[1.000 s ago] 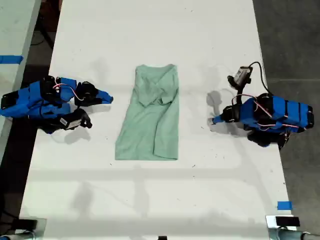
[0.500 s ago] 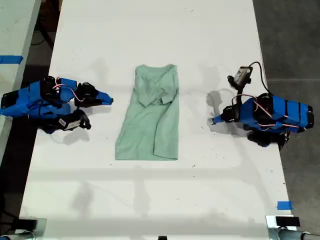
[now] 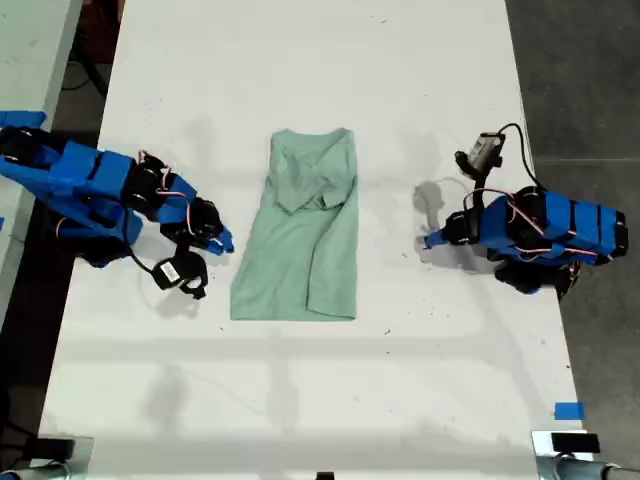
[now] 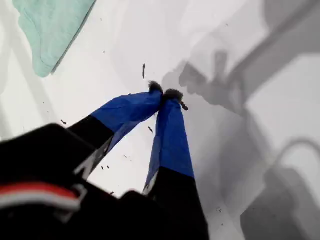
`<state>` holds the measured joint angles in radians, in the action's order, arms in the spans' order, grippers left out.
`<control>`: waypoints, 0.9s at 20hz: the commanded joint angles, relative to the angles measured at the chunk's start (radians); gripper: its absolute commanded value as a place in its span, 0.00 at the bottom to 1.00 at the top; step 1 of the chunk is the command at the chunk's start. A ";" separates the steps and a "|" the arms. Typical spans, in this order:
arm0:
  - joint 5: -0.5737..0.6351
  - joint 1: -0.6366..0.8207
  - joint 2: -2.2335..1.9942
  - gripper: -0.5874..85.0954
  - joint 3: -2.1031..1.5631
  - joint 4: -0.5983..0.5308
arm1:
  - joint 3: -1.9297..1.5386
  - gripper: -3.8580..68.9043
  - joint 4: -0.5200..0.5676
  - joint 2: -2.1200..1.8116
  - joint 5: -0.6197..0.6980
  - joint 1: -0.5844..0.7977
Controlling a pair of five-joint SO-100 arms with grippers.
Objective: Fold t shirt
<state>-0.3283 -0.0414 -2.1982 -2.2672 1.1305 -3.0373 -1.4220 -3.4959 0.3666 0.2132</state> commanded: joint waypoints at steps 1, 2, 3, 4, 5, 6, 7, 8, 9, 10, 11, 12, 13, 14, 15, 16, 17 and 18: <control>0.241 0.002 0.477 0.25 0.466 0.149 | -0.040 0.07 0.020 -0.005 0.008 -0.003; 0.331 0.018 0.594 0.26 0.537 0.158 | -0.040 0.07 0.020 -0.005 0.009 -0.003; 0.390 0.026 0.670 0.27 0.578 0.138 | -0.040 0.07 0.020 -0.005 0.009 -0.003; 0.411 0.029 0.712 0.27 0.604 0.115 | -0.040 0.07 0.020 -0.005 0.009 -0.006; 0.416 0.029 0.724 0.27 0.612 0.095 | -0.040 0.07 0.020 -0.005 0.008 -0.009; 0.411 0.028 0.718 0.27 0.612 0.083 | -0.040 0.07 0.020 -0.005 0.008 -0.009; 0.400 0.023 0.701 0.27 0.609 0.081 | -0.040 0.07 0.020 -0.005 0.008 -0.009; 0.379 0.018 0.678 0.27 0.598 0.098 | -0.040 0.07 0.020 -0.005 0.009 -0.009; 0.348 0.014 0.644 0.27 0.581 0.123 | -0.040 0.07 0.020 -0.005 0.011 -0.009; 0.327 0.008 0.594 0.27 0.551 0.132 | -0.040 0.07 0.020 -0.005 0.011 -0.009; 0.310 0.005 0.541 0.27 0.517 0.132 | -0.040 0.07 0.020 -0.005 0.011 -0.009; 0.295 0.003 0.508 0.27 0.486 0.133 | -0.040 0.07 0.020 -0.005 0.011 -0.009; 0.279 0.003 0.485 0.27 0.454 0.138 | -0.040 0.07 0.020 -0.005 0.011 -0.009; 0.272 0.003 0.471 0.27 0.417 0.123 | -0.040 0.07 0.020 -0.005 0.011 -0.009; 0.272 0.003 0.466 0.27 0.383 0.091 | -0.040 0.07 0.020 -0.005 0.009 -0.009; 0.267 0.002 0.474 0.27 0.356 0.058 | -0.040 0.07 0.020 -0.005 0.009 -0.009; 0.261 0.002 0.486 0.27 0.328 0.026 | -0.040 0.07 0.020 -0.005 0.009 -0.009; 0.259 0.003 0.497 0.27 0.296 -0.014 | -0.040 0.07 0.020 -0.005 0.009 -0.009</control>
<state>-0.0583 -0.0291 -1.6705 -1.9497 1.1750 -3.0373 -1.4220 -3.4959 0.3666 0.2132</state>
